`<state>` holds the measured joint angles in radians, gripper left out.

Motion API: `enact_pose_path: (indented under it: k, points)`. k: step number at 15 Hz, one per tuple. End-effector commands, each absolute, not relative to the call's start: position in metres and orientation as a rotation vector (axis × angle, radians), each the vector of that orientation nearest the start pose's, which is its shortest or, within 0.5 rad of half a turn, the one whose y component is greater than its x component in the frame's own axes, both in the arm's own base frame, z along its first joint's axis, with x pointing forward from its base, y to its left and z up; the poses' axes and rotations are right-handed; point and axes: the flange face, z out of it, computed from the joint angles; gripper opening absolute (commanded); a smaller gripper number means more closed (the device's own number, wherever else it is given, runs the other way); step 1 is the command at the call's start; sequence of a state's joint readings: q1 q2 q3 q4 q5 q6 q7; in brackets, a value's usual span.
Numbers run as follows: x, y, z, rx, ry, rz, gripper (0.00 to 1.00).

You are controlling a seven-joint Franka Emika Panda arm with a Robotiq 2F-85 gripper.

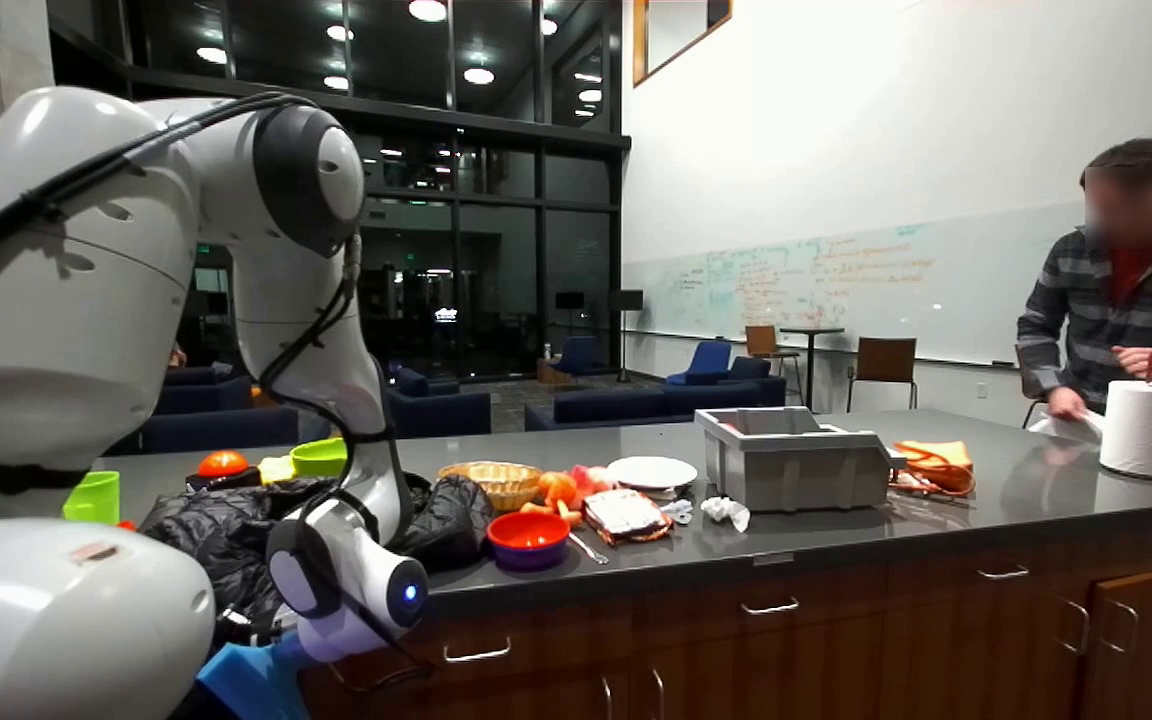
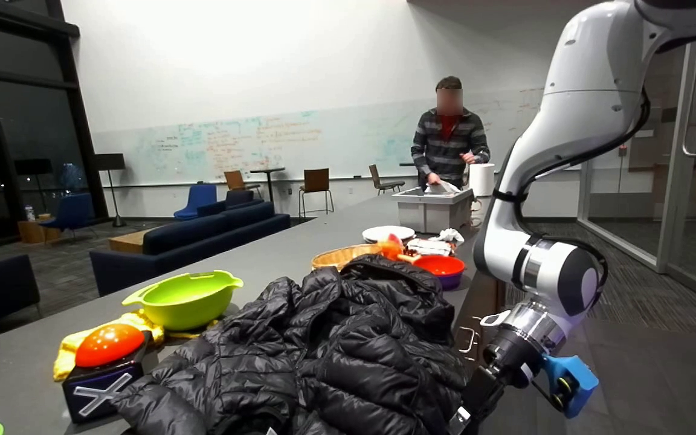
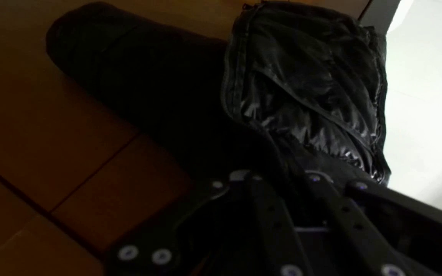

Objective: Push the black jacket upwards.

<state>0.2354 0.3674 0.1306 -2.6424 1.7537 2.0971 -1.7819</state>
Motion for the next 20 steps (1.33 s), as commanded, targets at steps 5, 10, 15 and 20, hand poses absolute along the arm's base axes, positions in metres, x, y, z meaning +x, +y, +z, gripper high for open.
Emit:
enact_pose_path:
  k: [5, 10, 15, 20]
  points:
    - [0.286, 0.195, 0.15, -2.022, -0.532, -0.21, 0.0]
    - [0.275, 0.207, 0.191, -2.072, -0.571, -0.259, 0.0]
    - [0.273, 0.232, 0.247, -2.1, -0.6, -0.275, 0.0]
    - [0.276, 0.259, 0.309, -2.177, -0.614, -0.304, 0.0]
